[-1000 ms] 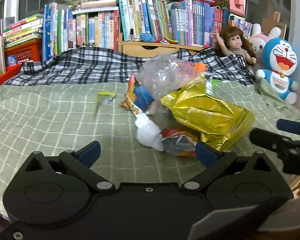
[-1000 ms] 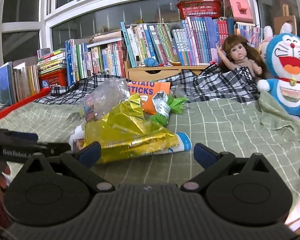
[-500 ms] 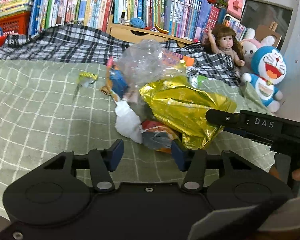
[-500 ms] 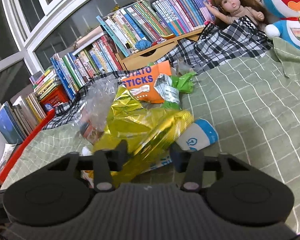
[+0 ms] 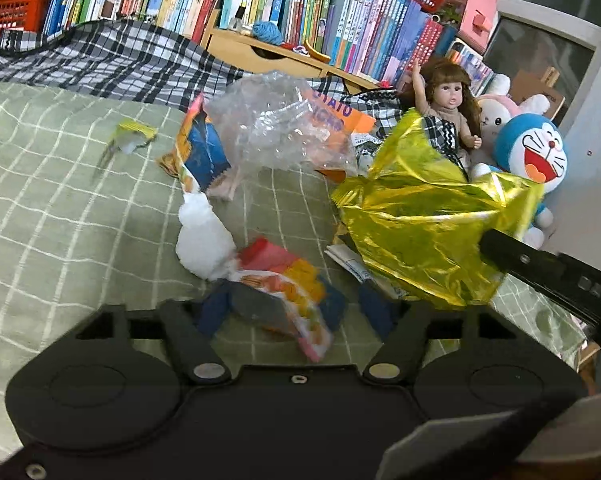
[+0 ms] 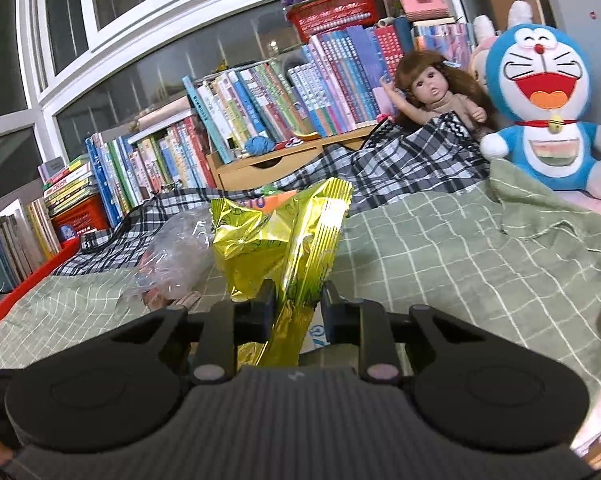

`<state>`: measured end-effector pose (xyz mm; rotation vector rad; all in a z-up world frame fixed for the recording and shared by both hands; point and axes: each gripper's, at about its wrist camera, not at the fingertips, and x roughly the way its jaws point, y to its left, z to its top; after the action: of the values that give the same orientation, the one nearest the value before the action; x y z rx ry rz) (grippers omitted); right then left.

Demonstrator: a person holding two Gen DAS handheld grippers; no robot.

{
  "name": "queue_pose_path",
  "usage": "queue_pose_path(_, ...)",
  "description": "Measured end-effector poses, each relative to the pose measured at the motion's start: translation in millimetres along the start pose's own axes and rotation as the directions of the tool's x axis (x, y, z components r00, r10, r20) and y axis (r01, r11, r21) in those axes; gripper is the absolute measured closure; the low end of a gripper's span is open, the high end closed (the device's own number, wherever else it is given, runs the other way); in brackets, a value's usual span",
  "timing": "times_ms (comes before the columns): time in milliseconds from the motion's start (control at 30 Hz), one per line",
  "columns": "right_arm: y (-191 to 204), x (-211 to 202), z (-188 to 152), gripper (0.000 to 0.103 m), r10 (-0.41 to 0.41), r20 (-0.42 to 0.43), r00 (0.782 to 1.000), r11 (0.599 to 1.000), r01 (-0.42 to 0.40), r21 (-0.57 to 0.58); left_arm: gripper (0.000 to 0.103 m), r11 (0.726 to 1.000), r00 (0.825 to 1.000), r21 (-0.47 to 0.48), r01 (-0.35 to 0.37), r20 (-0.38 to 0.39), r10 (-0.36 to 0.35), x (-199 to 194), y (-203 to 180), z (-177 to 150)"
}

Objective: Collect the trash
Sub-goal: 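Grasp the gold foil bag with the right tool while the left tool grasps the red wrapper, then lower both held items into the black bin and open both tools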

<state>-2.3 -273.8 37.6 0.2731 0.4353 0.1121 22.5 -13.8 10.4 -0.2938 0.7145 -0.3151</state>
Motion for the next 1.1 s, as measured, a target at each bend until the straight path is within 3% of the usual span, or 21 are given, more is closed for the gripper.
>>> queue_pose_path(33,-1,-2,0,0.075,-0.003,0.006,1.000,1.000,0.003,0.001,0.075,1.000,1.000,-0.002,-0.011,-0.004,0.011,3,-1,-1)
queue_pose_path(133,-4,-11,1,0.076,0.000,0.024,1.000,1.000,0.000,0.010,0.084,1.000,1.000,0.012,-0.018,0.019,0.017,-3,-10,-3)
queue_pose_path(300,-5,-27,1,0.078,0.015,0.048,0.999,1.000,-0.015,0.013,0.085,0.993,0.996,0.117,-0.033,0.082,0.024,-28,-26,-5)
queue_pose_path(767,17,-91,-17,0.081,0.100,0.071,0.992,0.994,-0.097,-0.043,0.085,0.987,0.987,0.150,-0.052,0.161,0.028,-116,-29,-35)
queue_pose_path(900,22,-113,-23,0.081,0.138,0.038,0.990,0.989,-0.136,-0.055,0.085,0.985,0.988,0.164,-0.058,0.152,0.033,-140,-26,-49)
queue_pose_path(1100,36,-138,-43,0.081,0.178,-0.078,0.981,0.977,-0.185,-0.103,0.085,0.974,0.998,0.224,-0.028,0.065,0.013,-165,-29,-80)
